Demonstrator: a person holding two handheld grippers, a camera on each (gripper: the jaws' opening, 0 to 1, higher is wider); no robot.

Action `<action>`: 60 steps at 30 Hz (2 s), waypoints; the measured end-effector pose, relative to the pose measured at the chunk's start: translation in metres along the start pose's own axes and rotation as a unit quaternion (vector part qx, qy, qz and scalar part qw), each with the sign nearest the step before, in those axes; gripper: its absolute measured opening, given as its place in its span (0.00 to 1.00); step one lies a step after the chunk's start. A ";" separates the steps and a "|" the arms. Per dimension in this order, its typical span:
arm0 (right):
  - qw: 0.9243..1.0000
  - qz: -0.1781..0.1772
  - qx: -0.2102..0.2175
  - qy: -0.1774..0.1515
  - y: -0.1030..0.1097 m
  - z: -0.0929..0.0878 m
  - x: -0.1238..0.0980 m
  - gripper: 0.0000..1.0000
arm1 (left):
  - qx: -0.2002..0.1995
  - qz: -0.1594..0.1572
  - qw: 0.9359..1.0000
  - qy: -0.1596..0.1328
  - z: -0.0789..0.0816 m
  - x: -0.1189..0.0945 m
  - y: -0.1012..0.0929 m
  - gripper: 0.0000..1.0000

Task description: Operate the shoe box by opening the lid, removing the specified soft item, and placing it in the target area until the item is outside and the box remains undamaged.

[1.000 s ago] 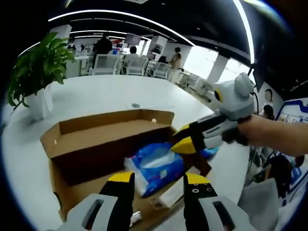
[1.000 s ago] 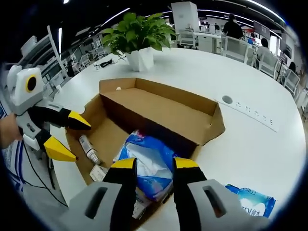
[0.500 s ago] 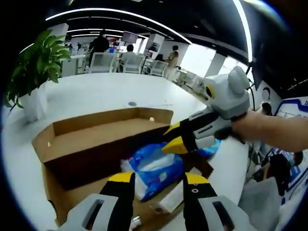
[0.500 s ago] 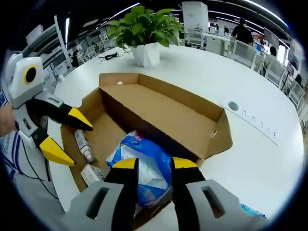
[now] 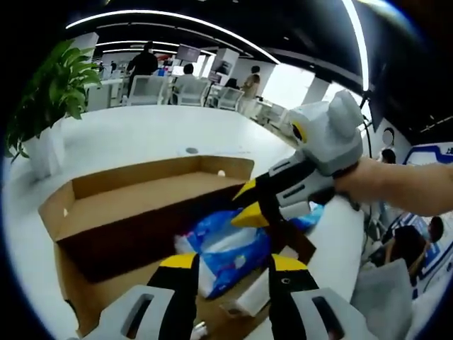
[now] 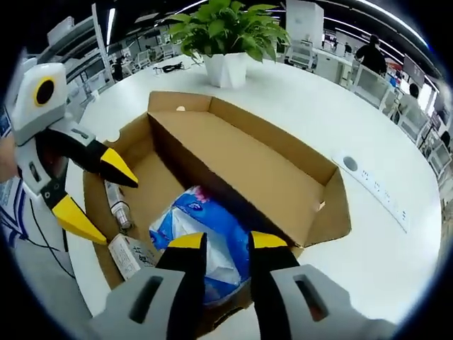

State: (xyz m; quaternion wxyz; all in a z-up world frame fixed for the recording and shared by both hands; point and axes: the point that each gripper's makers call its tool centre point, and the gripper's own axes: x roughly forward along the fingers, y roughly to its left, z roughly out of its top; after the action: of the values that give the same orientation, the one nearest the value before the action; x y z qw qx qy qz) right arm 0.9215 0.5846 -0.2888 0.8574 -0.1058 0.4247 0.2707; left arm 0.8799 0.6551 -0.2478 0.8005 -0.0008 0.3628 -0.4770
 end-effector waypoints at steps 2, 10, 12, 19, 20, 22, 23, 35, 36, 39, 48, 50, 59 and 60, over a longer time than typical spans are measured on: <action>1.000 0.002 -0.009 0.005 -0.001 0.000 0.004 0.20 | 0.000 -0.002 1.000 0.000 0.000 0.001 0.000 0.39; 1.000 0.007 -0.023 0.019 -0.003 -0.003 0.008 0.16 | 0.000 -0.007 1.000 -0.002 0.003 0.004 -0.003 0.39; 0.999 0.008 -0.026 0.021 -0.003 -0.003 0.010 0.16 | 0.002 -0.010 1.000 -0.001 0.004 0.006 -0.004 0.39; 0.999 0.005 -0.034 0.024 -0.006 -0.006 0.016 0.13 | 0.006 -0.020 1.000 0.003 0.002 0.011 -0.005 0.39; 0.999 0.005 -0.035 0.024 -0.006 -0.006 0.016 0.12 | 0.007 -0.022 1.000 0.003 0.002 0.011 -0.005 0.39; 0.999 0.001 -0.040 0.025 -0.008 -0.006 0.016 0.10 | 0.007 -0.026 1.000 0.004 0.002 0.013 -0.006 0.39; 0.999 -0.001 -0.041 0.024 -0.008 -0.006 0.016 0.09 | 0.007 -0.028 1.000 0.004 0.003 0.013 -0.006 0.39; 0.998 -0.005 -0.054 0.017 -0.009 -0.008 0.018 0.02 | 0.029 -0.060 0.998 0.012 0.003 0.026 -0.018 0.37; 0.998 -0.005 -0.058 0.018 -0.009 -0.009 0.017 0.01 | 0.032 -0.063 0.997 0.014 0.004 0.028 -0.020 0.37; 0.998 -0.005 -0.059 0.016 -0.012 -0.007 0.020 0.00 | 0.038 -0.069 0.997 0.018 0.004 0.031 -0.022 0.37; 0.999 -0.001 -0.052 0.008 -0.010 -0.005 0.018 0.00 | 0.057 -0.094 0.993 0.035 0.002 0.042 -0.026 0.38; 0.999 -0.001 -0.052 0.007 -0.010 -0.004 0.019 0.00 | 0.062 -0.098 0.993 0.037 0.001 0.044 -0.027 0.37; 0.999 0.002 -0.049 0.001 -0.010 -0.002 0.018 0.00 | 0.144 -0.095 0.983 0.056 -0.005 0.060 -0.032 0.28; 0.999 0.002 -0.048 0.000 -0.010 -0.002 0.019 0.00 | 0.150 -0.097 0.982 0.057 -0.006 0.061 -0.034 0.27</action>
State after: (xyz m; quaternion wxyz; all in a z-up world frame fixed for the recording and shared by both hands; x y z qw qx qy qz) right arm 0.9346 0.5827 -0.3052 0.8507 -0.1464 0.4116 0.2924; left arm 0.8673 0.5920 -0.2757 0.7193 0.1113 0.3299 -0.6011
